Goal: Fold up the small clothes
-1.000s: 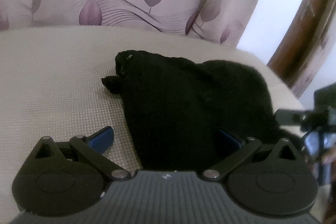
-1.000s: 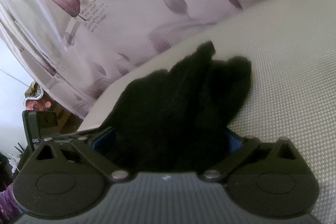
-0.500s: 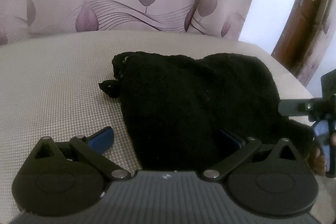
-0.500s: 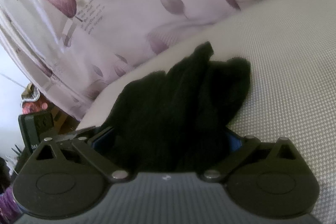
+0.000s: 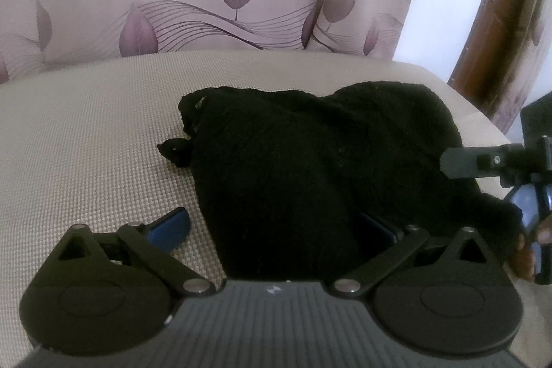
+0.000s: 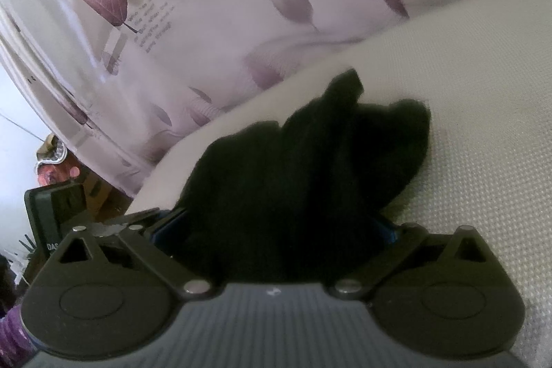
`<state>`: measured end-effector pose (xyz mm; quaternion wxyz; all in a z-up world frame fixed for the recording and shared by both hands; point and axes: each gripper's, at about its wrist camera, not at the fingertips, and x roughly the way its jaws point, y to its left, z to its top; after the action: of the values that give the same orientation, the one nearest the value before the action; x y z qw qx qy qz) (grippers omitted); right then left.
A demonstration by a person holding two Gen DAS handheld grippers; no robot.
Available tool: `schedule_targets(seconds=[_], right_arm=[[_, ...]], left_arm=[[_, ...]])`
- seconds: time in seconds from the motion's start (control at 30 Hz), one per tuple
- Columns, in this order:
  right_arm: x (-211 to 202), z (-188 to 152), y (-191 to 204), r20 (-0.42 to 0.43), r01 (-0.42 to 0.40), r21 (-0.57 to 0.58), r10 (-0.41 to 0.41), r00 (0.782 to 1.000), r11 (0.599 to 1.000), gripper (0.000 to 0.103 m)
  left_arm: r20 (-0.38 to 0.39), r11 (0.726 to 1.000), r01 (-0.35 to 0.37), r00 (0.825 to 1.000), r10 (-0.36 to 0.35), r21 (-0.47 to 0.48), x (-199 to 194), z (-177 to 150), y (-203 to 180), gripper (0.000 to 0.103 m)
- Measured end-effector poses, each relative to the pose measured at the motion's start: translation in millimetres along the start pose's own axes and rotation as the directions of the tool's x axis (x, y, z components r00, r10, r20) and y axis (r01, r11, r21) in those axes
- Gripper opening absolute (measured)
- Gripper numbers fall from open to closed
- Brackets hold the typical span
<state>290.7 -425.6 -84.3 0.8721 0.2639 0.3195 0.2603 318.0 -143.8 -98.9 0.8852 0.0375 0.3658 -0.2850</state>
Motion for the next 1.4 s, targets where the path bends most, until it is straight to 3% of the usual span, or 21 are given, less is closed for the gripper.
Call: schedule_targets(seconds=[0.3, 0.4, 0.43, 0.53, 0.57, 0.83, 0.9, 0.93, 1.03, 1.1, 1.13, 1.17, 1.2, 1.23, 1.4], right_arm=[[6.0, 1.6, 3.5, -0.032, -0.036, -0.013, 0.035, 0.999, 0.999, 0.1], [6.9, 1.2, 4.2, -0.043, -0.038, -0.015, 0.038, 0.998, 0.999, 0.095], [6.6, 1.1, 4.7, -0.045, -0.035, -0.02, 0.034, 0.998, 0.999, 0.09], [7.3, 0.0, 3.8, -0.058, -0.016, -0.015, 0.015, 0.998, 1.0, 0.052], [7.7, -0.3, 2.8, -0.062, -0.01, -0.007, 0.009, 0.998, 1.0, 0.045], [6.0, 2.0, -0.1, -0.088, -0.013, 0.0, 0.013, 0.996, 1.0, 0.047], [3.4, 4.1, -1.6, -0.086, -0.007, 0.008, 0.008, 0.996, 1.0, 0.059], [1.9, 4.8, -3.7, -0.087, -0.026, 0.024, 0.028, 0.996, 0.999, 0.07], [4.2, 4.2, -1.5, -0.095, -0.049, 0.015, 0.05, 0.994, 0.999, 0.072], [8.0, 2.3, 1.4, -0.089, -0.055, 0.004, 0.055, 0.995, 0.998, 0.072], [10.4, 1.7, 2.7, -0.091, -0.063, -0.001, 0.063, 0.994, 0.998, 0.071], [11.6, 1.7, 4.2, -0.089, -0.065, -0.009, 0.064, 0.994, 0.998, 0.057], [14.6, 0.9, 5.5, -0.099, -0.063, -0.015, 0.061, 0.993, 0.998, 0.05], [16.3, 0.2, 6.1, -0.102, -0.048, -0.022, 0.045, 0.994, 0.999, 0.043], [13.0, 0.5, 2.3, -0.096, -0.061, -0.01, 0.06, 0.994, 0.998, 0.039]], left_arm=[[0.007, 1.0, 0.004, 1.0, -0.004, 0.022, 0.3, 1.9, -3.7, 0.096], [0.005, 1.0, 0.005, 1.0, -0.005, 0.022, -0.3, 3.3, -3.8, 0.095], [0.006, 1.0, 0.005, 1.0, -0.005, 0.024, -0.2, 3.8, -4.3, 0.095], [0.006, 1.0, -0.001, 1.0, 0.0, 0.032, -1.5, 5.2, -6.1, 0.094], [0.007, 0.999, -0.003, 1.0, 0.003, 0.035, -1.7, 5.7, -6.8, 0.094], [0.0, 0.999, 0.0, 1.0, 0.0, 0.041, -1.4, 7.0, -7.9, 0.095], [-0.006, 0.999, 0.016, 1.0, -0.016, 0.032, -0.1, 7.3, -4.4, 0.096], [-0.012, 0.999, 0.033, 0.999, -0.033, 0.016, 1.2, 7.2, -0.9, 0.096], [-0.007, 0.998, 0.066, 0.998, -0.066, -0.006, 3.1, 5.7, 5.0, 0.094], [0.006, 0.996, 0.085, 0.996, -0.085, -0.008, 2.6, 4.3, 5.7, 0.085], [0.013, 0.995, 0.095, 0.995, -0.094, -0.017, 2.3, 3.7, 5.9, 0.077], [0.023, 0.995, 0.1, 0.995, -0.099, -0.027, 1.7, 3.2, 6.7, 0.073], [0.03, 0.994, 0.105, 0.994, -0.104, -0.038, 1.5, 2.9, 7.8, 0.063], [0.035, 0.993, 0.111, 0.993, -0.109, -0.049, 1.7, 2.7, 9.1, 0.06], [0.045, 0.988, 0.136, 0.99, -0.133, -0.068, 3.5, 1.2, 12.6, 0.058]])
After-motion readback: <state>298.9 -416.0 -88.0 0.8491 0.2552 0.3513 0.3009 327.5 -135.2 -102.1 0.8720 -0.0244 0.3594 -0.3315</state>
